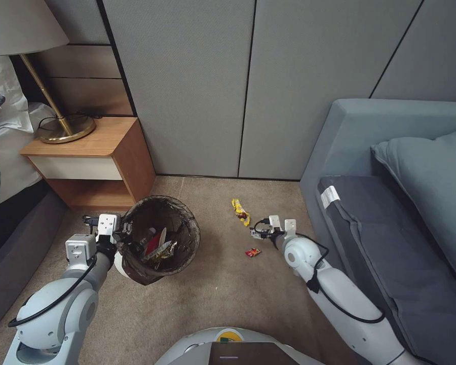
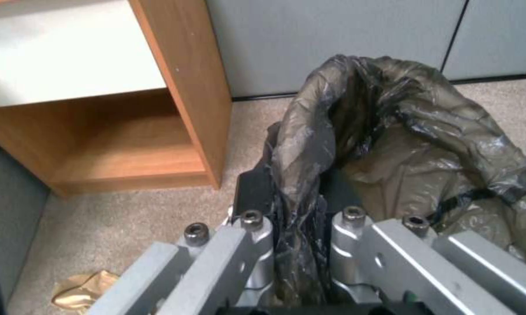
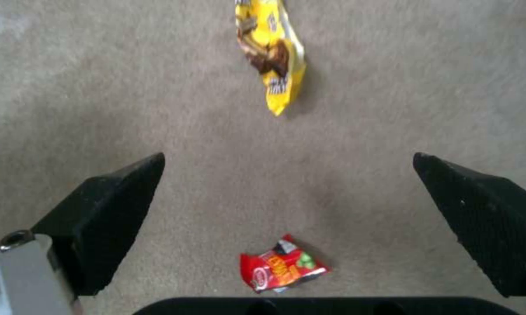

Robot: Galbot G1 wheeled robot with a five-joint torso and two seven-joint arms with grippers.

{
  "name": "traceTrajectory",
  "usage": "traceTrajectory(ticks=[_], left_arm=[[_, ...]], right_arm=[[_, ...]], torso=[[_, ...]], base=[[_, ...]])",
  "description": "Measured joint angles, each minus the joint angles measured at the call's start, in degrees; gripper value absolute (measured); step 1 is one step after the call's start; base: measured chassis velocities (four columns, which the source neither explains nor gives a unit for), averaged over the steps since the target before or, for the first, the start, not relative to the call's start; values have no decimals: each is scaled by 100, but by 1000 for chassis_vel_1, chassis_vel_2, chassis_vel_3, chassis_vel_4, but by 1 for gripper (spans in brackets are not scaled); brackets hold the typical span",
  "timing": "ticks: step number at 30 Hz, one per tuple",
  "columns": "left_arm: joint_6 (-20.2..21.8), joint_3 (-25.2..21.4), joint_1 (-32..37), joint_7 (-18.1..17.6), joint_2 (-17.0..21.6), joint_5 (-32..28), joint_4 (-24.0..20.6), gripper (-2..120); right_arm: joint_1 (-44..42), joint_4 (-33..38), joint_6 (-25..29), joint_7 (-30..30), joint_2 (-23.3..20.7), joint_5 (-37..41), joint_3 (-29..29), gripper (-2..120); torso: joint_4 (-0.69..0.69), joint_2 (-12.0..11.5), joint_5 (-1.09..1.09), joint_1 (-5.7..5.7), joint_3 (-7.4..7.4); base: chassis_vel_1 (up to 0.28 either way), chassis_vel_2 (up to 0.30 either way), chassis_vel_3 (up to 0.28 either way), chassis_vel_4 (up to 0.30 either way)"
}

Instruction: Pick up the trash bin, then pick up the garbage from the floor and place it into the trash bin.

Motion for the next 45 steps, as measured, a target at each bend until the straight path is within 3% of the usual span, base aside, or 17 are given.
traceTrajectory(ticks=[20,45], left_arm=[[0,54,-33,13,-29,7,84,7],[0,9,-69,27,-46,1,147,7]], right_arm=[[-60,-1136,220,-278,837,-840,-31,100],[-155,-1727,386,-425,1038,-1216,221,100]], torso=[[1,0,2,0,0],[1,0,3,0,0]], base=[[0,0,0,0],[0,0,0,0]])
